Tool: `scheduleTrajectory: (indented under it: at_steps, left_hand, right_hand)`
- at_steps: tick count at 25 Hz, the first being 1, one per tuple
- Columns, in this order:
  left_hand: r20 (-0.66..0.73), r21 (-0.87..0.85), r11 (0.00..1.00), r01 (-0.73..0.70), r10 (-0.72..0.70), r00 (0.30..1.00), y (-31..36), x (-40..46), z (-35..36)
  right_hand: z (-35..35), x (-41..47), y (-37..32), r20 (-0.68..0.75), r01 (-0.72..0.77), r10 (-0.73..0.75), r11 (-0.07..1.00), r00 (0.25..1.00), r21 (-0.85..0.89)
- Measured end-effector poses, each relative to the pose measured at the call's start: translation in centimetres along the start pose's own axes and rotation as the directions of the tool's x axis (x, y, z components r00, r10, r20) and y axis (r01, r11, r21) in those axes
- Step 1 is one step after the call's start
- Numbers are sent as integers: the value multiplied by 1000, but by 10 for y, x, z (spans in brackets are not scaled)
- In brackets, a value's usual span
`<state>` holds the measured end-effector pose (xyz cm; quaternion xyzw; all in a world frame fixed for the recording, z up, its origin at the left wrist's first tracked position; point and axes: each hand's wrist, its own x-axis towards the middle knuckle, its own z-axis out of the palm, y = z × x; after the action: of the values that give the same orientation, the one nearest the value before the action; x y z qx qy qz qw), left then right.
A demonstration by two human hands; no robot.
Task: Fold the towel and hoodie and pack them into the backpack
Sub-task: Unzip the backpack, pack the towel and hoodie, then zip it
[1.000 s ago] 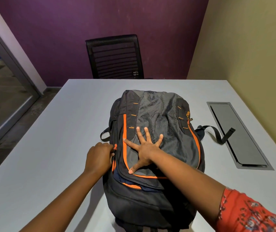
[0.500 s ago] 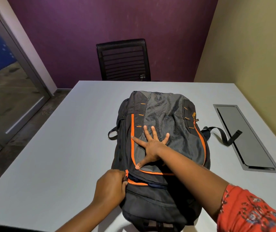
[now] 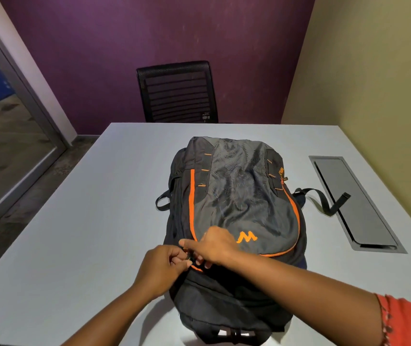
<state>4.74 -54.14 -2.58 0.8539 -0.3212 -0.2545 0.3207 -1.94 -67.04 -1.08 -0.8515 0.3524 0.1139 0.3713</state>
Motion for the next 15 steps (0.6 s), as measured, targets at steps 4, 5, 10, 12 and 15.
scheduleTrajectory:
  at_steps: [4, 5, 10, 12, 15]
  left_hand:
    - [7, -3, 999, -38, 38, 999, 0, -4, 0]
    - [-1, -3, 999, -40, 40, 999, 0, -4, 1]
    - [112, 6, 1000, -28, 27, 993, 1, -6, -2]
    - [76, -56, 998, 40, -36, 996, 3, 5, -12]
    - [-259, -123, 983, 135, -163, 952, 9, 34, -16]
  right_hand:
    - [4, 4, 4, 39, -32, 27, 990, 999, 138]
    - [4, 4, 5, 51, -41, 33, 986, 998, 159]
    - [8, 3, 5, 97, -69, 58, 992, 994, 110]
    - [7, 4, 6, 89, -69, 61, 994, 994, 86]
    - [4, 2, 7, 96, -34, 22, 992, 995, 124]
